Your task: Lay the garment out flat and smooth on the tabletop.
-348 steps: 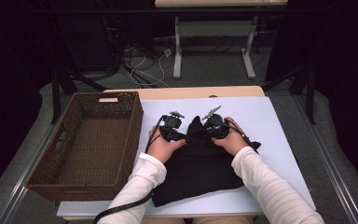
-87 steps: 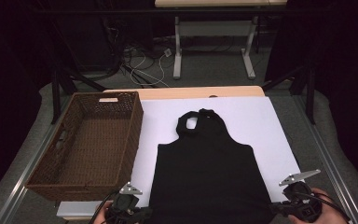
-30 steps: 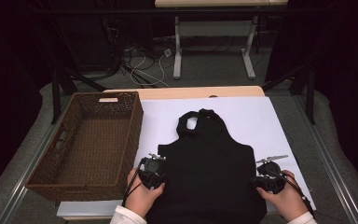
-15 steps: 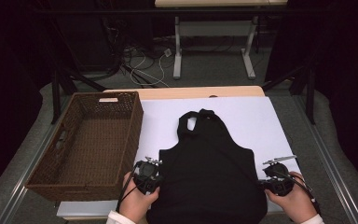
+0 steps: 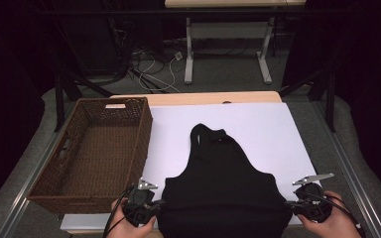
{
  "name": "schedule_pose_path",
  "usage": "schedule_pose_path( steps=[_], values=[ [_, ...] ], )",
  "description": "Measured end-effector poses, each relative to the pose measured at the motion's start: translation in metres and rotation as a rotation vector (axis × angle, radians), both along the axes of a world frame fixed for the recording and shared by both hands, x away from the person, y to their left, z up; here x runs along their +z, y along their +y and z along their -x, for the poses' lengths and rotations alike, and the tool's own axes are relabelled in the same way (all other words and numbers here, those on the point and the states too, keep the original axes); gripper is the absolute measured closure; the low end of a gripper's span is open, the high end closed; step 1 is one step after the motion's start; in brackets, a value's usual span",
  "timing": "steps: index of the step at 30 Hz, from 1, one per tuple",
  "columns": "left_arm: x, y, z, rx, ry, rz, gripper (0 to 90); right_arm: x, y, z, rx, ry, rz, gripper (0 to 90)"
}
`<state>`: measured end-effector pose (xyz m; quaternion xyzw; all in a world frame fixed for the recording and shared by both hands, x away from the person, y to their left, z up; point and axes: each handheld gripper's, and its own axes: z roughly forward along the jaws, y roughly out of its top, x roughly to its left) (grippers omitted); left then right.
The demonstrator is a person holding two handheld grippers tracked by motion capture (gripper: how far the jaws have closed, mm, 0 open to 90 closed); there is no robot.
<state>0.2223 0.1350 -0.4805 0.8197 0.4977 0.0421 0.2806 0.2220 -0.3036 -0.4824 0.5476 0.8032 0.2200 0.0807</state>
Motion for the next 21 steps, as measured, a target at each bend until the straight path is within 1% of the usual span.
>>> schedule_pose_path(
  steps=[2, 3, 6, 9, 10, 12, 13, 15, 16, 17, 18, 19, 20, 21],
  values=[
    [0.004, 0.003, 0.007, -0.005, 0.000, -0.001, 87.5, 0.005, 0.000, 0.004, 0.007, 0.001, -0.011, 88.9],
    [0.006, 0.004, 0.010, -0.004, 0.001, 0.001, 87.5, 0.006, 0.000, 0.006, 0.012, -0.001, 0.000, 88.9],
    [0.009, 0.006, 0.018, -0.015, 0.004, 0.009, 87.4, 0.012, -0.002, 0.013, 0.028, -0.006, -0.014, 88.9],
    [0.010, 0.007, 0.025, -0.026, 0.017, 0.010, 87.4, 0.016, -0.002, 0.021, 0.036, 0.004, -0.033, 88.8],
    [0.009, 0.008, 0.027, -0.034, 0.038, 0.013, 87.4, 0.017, -0.003, 0.023, 0.047, 0.005, -0.021, 88.9],
    [0.007, 0.008, 0.030, -0.047, 0.055, 0.016, 87.3, 0.016, -0.002, 0.029, 0.054, 0.020, -0.034, 88.8],
    [0.005, 0.008, 0.032, -0.050, 0.070, 0.017, 87.2, 0.015, -0.002, 0.031, 0.057, 0.036, -0.040, 88.8],
    [0.002, 0.009, 0.034, -0.065, 0.096, 0.017, 85.7, 0.014, -0.002, 0.036, 0.058, 0.070, -0.069, 88.5],
    [0.001, 0.009, 0.034, -0.069, 0.112, 0.009, 81.2, 0.013, -0.004, 0.037, 0.066, 0.081, -0.083, 87.3],
    [0.000, 0.010, 0.034, -0.065, 0.114, 0.006, 72.5, 0.013, -0.005, 0.038, 0.072, 0.092, -0.104, 83.0],
    [0.000, 0.011, 0.034, -0.062, 0.109, 0.005, 70.0, 0.013, -0.007, 0.038, 0.066, 0.091, -0.106, 79.3],
    [0.001, 0.011, 0.033, -0.051, 0.097, 0.003, 65.6, 0.013, -0.008, 0.038, 0.063, 0.085, -0.112, 75.6],
    [0.001, 0.011, 0.031, -0.035, 0.072, -0.002, 61.7, 0.013, -0.009, 0.038, 0.057, 0.083, -0.115, 73.4],
    [0.002, 0.011, 0.029, -0.032, 0.056, -0.017, 59.8, 0.014, -0.011, 0.037, 0.056, 0.074, -0.131, 72.0]
  ],
)
